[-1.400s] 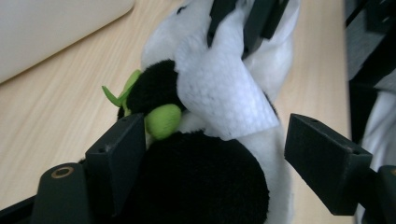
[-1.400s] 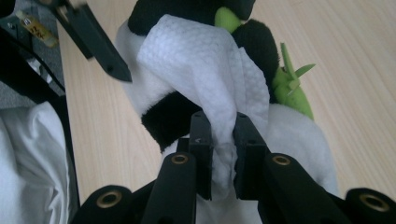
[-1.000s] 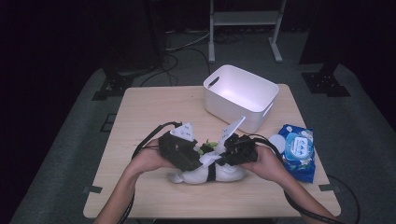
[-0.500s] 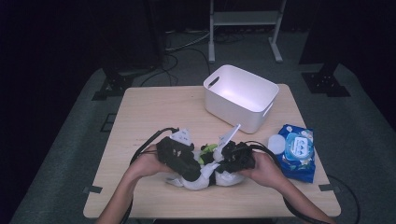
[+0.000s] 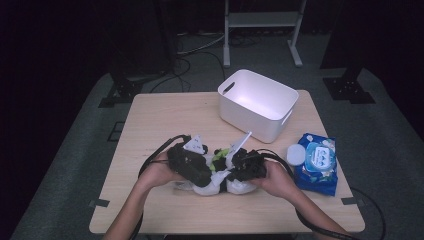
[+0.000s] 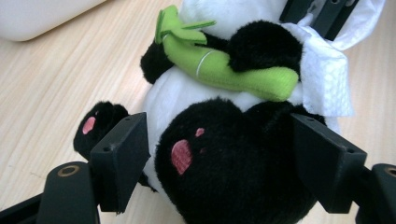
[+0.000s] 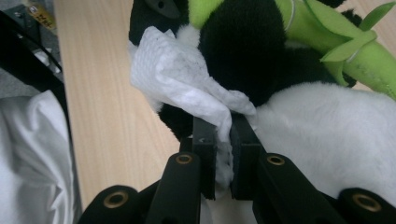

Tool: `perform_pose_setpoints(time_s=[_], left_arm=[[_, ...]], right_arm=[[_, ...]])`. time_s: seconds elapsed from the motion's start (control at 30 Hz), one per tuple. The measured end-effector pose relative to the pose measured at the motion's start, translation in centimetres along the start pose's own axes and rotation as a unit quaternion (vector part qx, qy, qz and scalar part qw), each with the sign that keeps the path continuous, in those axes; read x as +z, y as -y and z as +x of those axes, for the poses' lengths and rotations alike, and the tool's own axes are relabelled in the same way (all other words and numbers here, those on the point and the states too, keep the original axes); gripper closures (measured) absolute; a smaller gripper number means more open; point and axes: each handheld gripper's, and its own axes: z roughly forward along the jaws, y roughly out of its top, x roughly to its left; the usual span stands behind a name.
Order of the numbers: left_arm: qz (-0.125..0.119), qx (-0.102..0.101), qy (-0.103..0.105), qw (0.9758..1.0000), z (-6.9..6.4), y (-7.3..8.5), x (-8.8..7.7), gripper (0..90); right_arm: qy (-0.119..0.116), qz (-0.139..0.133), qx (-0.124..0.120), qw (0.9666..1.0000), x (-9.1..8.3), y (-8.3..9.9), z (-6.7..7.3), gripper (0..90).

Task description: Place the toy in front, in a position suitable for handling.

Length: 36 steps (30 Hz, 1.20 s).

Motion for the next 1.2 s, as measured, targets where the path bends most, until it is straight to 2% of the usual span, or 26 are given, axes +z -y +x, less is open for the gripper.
perform_pose_setpoints(time_s=[0.27,0.47,0.53,0.63,0.7,0.8,0.87,0.93,1.0,1.1,1.13,1.2], left_arm=[[-0.004,-0.008,0.003,1.0,0.6,0.6,1.0,22.2],[-0.014,-0.011,0.007,0.9998,0.4,1.1,1.1,22.1],[-0.021,-0.012,0.011,0.9996,0.2,1.4,0.9,22.0],[-0.036,-0.022,0.019,0.999,0.0,1.8,0.7,22.0],[-0.027,-0.016,0.032,0.999,0.0,1.9,0.6,22.0],[-0.02,0.002,0.035,0.9992,-0.5,1.9,0.6,22.0],[-0.018,0.007,0.034,0.9992,-0.7,1.8,0.6,22.0],[-0.021,0.006,0.034,0.9992,-0.7,1.9,0.5,22.0],[-0.024,0.003,0.04,0.9989,-0.7,2.0,0.5,21.1],[-0.028,0.006,0.055,0.9981,-0.6,2.1,0.1,19.6],[-0.032,-0.004,0.063,0.9975,-0.7,2.1,0.0,18.6],[-0.036,-0.006,0.077,0.9963,-0.7,2.0,-0.4,18.0]], right_arm=[[0.015,0.005,-0.003,0.9999,0.8,-0.2,-0.6,83.1],[0.015,0.008,-0.001,0.9998,1.0,-0.1,-0.7,83.0],[0.01,0.012,-0.003,0.9999,0.6,-0.2,-0.5,82.8],[0.003,-0.002,-0.006,1.0,-0.7,-0.5,-0.2,82.6],[0.008,-0.014,-0.013,0.9998,-1.6,-0.9,0.0,82.5],[0.025,-0.029,-0.015,0.9992,-2.7,-1.8,-0.4,82.3],[0.028,-0.032,-0.008,0.9991,-3.0,-2.4,-1.0,82.1],[0.029,-0.021,-0.006,0.9993,-2.6,-2.8,-1.7,82.1],[0.018,-0.01,0.001,0.9998,-1.8,-2.9,-2.1,82.1],[0.006,-0.002,-0.001,1.0,-1.0,-2.7,-1.9,82.1],[0.0,0.002,-0.005,1.0,-0.7,-2.5,-1.7,82.1],[-0.008,0.009,-0.008,0.9999,-0.2,-2.2,-1.2,82.1]])
